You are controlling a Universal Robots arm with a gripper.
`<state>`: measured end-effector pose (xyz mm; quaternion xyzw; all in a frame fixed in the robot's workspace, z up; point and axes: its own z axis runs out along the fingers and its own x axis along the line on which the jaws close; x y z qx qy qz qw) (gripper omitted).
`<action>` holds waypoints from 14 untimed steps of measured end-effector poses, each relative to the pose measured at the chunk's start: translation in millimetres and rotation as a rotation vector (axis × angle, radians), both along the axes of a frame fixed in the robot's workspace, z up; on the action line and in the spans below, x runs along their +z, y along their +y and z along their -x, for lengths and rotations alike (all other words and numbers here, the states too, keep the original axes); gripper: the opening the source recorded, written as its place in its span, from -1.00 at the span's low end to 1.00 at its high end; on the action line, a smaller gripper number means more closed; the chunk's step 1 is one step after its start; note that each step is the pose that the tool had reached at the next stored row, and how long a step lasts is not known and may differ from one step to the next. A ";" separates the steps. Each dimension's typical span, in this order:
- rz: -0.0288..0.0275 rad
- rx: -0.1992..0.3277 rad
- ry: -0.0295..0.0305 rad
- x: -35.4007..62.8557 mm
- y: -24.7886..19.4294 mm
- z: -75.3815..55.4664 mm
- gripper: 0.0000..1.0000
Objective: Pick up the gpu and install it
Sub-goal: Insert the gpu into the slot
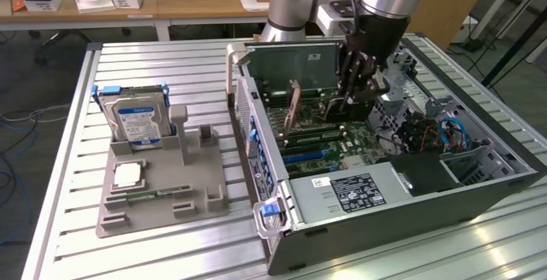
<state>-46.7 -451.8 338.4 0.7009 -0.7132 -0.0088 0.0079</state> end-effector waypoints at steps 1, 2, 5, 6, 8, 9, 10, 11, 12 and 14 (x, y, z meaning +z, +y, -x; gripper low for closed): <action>0.0002 0.000 -0.0002 -1.0 -0.3 0.3 -0.48; 0.0002 0.000 -0.0005 -2.1 -0.6 0.5 -0.48; 0.0004 0.001 -0.0013 -6.0 -1.0 1.5 -0.48; 0.0005 0.001 -0.0015 -7.2 -1.2 1.7 -0.48; 0.0006 0.002 -0.0019 -10.1 -1.5 2.4 -0.48; 0.0007 0.002 -0.0020 -11.7 -1.5 2.7 -0.48; 0.0008 0.002 -0.0021 -13.2 -1.6 3.1 -0.48; 0.0011 0.002 -0.0022 -14.7 -1.6 3.4 -0.48; 0.0019 0.002 -0.0023 -16.0 -1.6 3.4 -0.48; 0.0039 0.002 -0.0022 -16.9 -1.5 3.4 -0.48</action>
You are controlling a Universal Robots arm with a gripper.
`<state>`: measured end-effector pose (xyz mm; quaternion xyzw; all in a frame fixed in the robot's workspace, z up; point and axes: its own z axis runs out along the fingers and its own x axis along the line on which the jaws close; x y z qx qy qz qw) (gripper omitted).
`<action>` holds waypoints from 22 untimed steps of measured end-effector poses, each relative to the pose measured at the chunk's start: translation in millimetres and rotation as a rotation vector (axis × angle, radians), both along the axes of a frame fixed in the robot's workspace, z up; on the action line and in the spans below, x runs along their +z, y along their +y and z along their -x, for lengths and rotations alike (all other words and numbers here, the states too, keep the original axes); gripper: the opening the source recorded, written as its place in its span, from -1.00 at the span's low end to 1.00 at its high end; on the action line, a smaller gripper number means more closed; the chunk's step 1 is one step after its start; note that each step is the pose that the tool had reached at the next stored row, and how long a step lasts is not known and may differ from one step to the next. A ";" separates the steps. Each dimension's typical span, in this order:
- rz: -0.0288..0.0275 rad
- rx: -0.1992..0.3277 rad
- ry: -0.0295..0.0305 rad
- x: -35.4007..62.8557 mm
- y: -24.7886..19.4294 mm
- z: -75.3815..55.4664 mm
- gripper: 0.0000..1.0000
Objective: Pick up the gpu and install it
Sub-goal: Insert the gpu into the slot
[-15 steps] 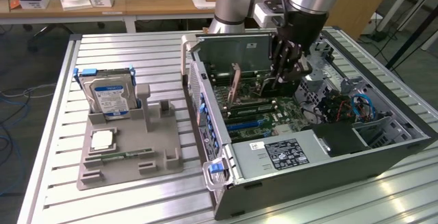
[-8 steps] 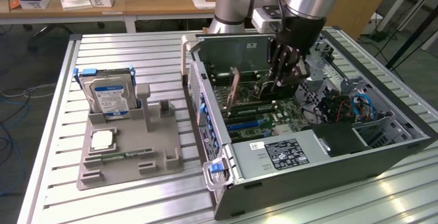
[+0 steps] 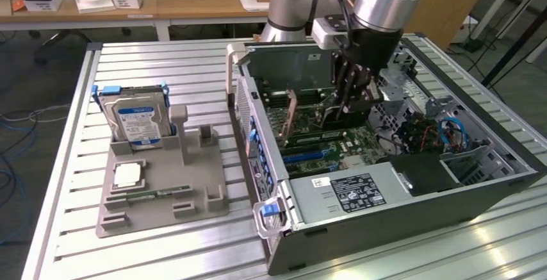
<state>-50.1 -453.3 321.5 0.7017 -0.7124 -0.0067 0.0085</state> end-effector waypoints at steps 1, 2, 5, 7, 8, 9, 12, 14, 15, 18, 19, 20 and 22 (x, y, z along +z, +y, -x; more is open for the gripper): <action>0.0004 0.000 0.0001 0.0 0.0 0.1 -0.48; 0.0005 0.000 0.0000 0.0 0.0 0.1 -0.48; 0.0004 0.000 -0.0001 -0.1 0.0 0.1 -0.48; 0.0004 0.000 -0.0001 -0.1 0.0 0.1 -0.48; 0.0004 0.000 -0.0001 -0.1 0.0 0.1 -0.48; 0.0004 0.000 -0.0001 -0.1 0.0 0.1 -0.48; 0.0004 0.000 0.0000 -0.1 0.0 0.1 -0.48; -0.0001 0.000 -0.0002 -1.1 0.0 0.1 -0.48; 0.0002 0.000 -0.0002 -1.8 -0.1 0.2 -0.48; 0.0003 0.000 -0.0003 -6.0 -0.1 1.6 -0.48; 0.0004 0.000 -0.0009 -7.5 -0.1 2.4 -0.48; 0.0004 0.000 -0.0020 -8.8 -0.1 3.3 -0.48; 0.0004 0.000 -0.0056 -11.4 -0.1 5.0 -0.48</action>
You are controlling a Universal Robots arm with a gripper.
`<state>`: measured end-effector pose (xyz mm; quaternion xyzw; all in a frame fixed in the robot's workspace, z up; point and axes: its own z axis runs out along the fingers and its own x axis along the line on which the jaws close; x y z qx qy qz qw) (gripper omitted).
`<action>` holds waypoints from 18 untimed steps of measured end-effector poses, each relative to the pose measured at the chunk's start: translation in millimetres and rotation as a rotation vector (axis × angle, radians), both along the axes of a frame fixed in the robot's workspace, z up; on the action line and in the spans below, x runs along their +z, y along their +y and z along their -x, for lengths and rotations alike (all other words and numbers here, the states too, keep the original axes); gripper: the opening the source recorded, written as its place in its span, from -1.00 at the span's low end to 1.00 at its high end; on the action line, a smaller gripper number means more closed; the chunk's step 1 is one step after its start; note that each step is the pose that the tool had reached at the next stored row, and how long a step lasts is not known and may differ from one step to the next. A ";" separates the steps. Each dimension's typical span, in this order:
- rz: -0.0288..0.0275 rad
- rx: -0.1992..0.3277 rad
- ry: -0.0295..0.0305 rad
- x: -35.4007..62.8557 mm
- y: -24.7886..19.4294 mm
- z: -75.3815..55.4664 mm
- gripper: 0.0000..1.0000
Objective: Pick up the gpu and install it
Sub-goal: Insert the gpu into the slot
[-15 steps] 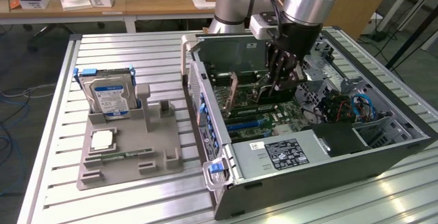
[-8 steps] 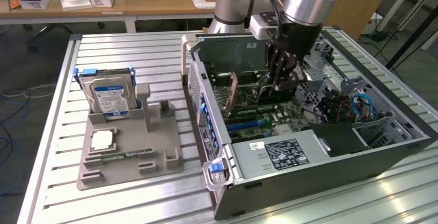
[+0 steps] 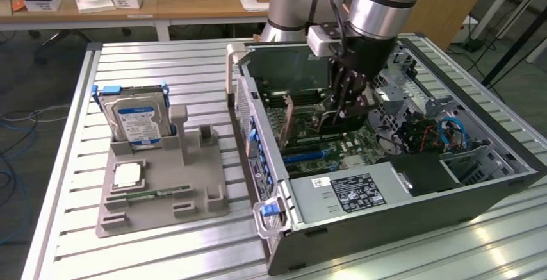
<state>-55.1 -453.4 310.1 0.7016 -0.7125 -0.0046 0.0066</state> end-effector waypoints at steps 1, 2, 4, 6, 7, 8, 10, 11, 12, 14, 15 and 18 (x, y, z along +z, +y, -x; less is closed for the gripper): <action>0.0002 0.000 -0.0016 -0.3 0.0 0.6 -0.48; 0.0002 0.000 -0.0016 -0.3 0.0 0.6 -0.48; 0.0001 0.000 -0.0018 -0.5 -0.1 1.1 -0.48; 0.0000 -0.001 -0.0036 -1.6 -0.2 4.7 -0.48; 0.0000 -0.001 -0.0042 -2.2 -0.3 6.0 -0.48; -0.0001 -0.002 -0.0050 -3.0 -0.4 7.1 -0.48; 0.0000 -0.003 -0.0066 -5.2 -0.6 9.5 -0.48; 0.0000 -0.004 -0.0073 -6.6 -0.7 10.2 -0.48; 0.0000 -0.004 -0.0083 -8.4 -0.8 11.2 -0.48; -0.0001 -0.005 -0.0099 -12.0 -0.8 12.9 -0.48; -0.0001 -0.006 -0.0103 -13.8 -0.8 13.4 -0.48; 0.0002 -0.006 -0.0118 -17.3 -0.8 15.2 -0.48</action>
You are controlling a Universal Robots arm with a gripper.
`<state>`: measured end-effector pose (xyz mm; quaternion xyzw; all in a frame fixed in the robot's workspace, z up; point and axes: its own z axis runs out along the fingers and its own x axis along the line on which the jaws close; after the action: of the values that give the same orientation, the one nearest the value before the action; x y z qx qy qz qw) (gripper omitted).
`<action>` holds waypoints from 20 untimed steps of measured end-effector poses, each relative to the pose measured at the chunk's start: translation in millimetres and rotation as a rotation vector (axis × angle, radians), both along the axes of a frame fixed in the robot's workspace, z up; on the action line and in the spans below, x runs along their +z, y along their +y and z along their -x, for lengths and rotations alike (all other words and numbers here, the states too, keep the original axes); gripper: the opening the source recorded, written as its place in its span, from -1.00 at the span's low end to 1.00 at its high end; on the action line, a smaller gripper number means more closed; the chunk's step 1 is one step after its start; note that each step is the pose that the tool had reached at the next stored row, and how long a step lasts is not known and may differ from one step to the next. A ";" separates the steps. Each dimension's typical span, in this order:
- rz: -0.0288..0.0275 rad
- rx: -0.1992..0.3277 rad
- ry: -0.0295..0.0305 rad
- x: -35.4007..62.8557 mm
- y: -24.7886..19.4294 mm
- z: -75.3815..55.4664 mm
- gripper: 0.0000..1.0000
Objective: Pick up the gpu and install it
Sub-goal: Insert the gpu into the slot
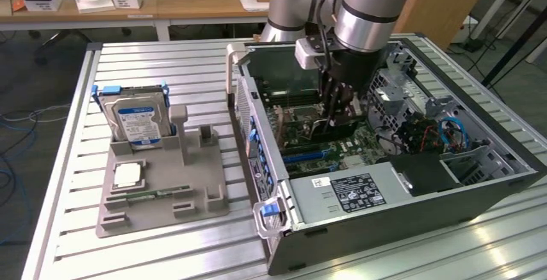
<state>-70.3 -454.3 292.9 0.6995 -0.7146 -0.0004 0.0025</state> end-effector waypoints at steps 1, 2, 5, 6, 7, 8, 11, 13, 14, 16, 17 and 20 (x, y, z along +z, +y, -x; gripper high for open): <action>0.0001 0.000 -0.0001 0.0 0.0 0.1 -0.48; 0.0001 0.000 -0.0002 0.0 0.0 0.1 -0.48; -0.0003 0.000 -0.0005 -2.0 0.0 0.7 -0.48; -0.0002 0.000 -0.0004 -3.3 0.0 1.0 -0.48; -0.0001 0.000 -0.0004 -4.7 0.0 1.4 -0.48; -0.0002 0.000 -0.0004 -6.0 -0.2 1.7 -0.48; -0.0001 0.000 -0.0005 -9.7 -0.6 3.4 -0.48; 0.0000 0.000 -0.0005 -12.5 -0.6 5.2 -0.48; 0.0001 0.000 -0.0005 -13.9 -0.6 6.3 -0.48; 0.0002 0.000 -0.0005 -16.5 -0.6 8.4 -0.48; 0.0002 0.000 -0.0005 -17.8 -0.5 9.8 -0.48; 0.0007 0.000 -0.0005 -20.7 -0.5 12.7 -0.48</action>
<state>-83.0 -454.8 272.2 0.6995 -0.7146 0.0000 0.0025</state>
